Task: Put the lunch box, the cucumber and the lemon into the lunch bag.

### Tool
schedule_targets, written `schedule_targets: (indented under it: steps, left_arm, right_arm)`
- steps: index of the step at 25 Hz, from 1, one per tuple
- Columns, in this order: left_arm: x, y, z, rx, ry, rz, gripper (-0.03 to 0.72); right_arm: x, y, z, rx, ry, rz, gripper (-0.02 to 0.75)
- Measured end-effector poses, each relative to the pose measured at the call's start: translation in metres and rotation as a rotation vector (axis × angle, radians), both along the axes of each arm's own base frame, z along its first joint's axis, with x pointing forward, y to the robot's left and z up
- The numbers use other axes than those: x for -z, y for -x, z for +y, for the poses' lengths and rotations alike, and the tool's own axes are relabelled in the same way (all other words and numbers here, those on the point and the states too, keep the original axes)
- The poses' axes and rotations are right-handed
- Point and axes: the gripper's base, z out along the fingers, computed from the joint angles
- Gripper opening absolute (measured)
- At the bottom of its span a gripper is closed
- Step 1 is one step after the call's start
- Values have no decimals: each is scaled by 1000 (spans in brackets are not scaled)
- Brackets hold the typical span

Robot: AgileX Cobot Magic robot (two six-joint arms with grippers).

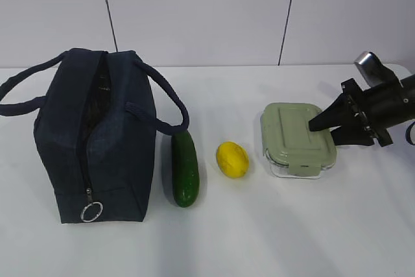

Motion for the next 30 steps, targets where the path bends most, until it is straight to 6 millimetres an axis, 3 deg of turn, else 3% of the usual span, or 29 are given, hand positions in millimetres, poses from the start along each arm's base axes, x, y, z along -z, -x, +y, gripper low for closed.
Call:
schedule_targets:
  steps: [19, 30]
  left_arm:
    - [0, 0, -2, 19, 27, 2, 264]
    - [-1, 1, -6, 44, 74, 3, 264]
  right_arm:
    - [-40, 4, 5, 46, -6, -31, 343]
    - [-49, 5, 6, 65, -16, -28, 342]
